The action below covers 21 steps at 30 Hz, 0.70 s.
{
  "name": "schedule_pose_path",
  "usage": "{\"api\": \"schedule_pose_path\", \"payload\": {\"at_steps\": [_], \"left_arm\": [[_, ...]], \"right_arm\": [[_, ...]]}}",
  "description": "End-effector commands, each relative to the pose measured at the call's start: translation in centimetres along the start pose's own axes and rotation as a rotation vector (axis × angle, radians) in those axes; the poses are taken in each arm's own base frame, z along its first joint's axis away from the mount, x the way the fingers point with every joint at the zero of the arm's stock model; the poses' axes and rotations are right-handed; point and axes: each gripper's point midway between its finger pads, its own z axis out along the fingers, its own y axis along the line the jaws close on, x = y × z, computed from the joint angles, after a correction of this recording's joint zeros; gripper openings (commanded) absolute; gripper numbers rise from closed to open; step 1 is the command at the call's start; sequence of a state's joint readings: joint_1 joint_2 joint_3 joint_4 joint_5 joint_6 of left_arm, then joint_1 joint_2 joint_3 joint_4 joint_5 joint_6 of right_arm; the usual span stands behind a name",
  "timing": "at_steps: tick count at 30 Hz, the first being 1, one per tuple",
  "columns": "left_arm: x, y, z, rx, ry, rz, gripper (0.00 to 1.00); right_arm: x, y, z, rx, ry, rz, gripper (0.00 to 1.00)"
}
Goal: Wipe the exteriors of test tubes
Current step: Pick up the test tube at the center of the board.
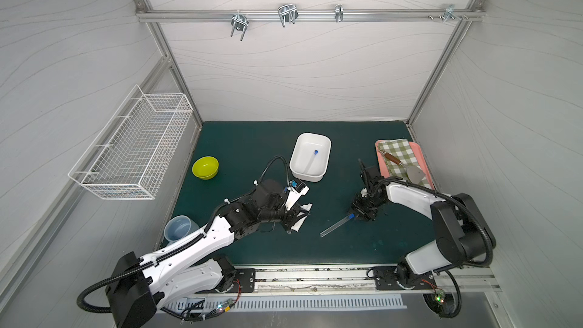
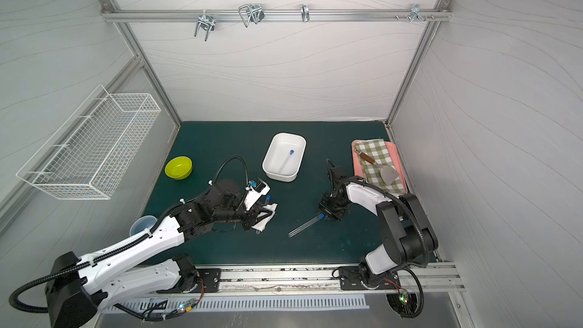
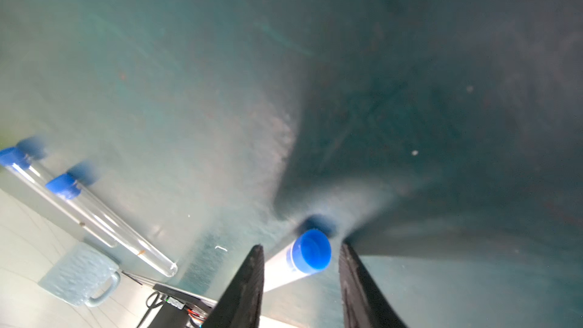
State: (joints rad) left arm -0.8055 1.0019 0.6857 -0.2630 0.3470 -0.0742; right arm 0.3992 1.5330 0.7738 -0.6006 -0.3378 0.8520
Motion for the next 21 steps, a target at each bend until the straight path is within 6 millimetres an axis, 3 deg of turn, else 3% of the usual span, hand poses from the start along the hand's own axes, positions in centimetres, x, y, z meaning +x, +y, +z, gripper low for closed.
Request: {"api": "schedule_pose_path", "payload": {"at_steps": [1, 9, 21], "left_arm": [[-1.2, 0.0, -0.4, -0.007, -0.05, 0.034, 0.23], [-1.1, -0.1, -0.3, 0.001, -0.046, 0.046, 0.23], [-0.9, -0.2, -0.3, 0.008, -0.049, 0.047, 0.24]], "right_arm": [[0.9, -1.6, 0.5, 0.076, 0.064, 0.022, 0.35], [1.6, -2.1, 0.7, 0.083, 0.096, 0.03, 0.24], [2.5, -2.6, 1.4, 0.036, 0.098, 0.06, 0.25]]}}
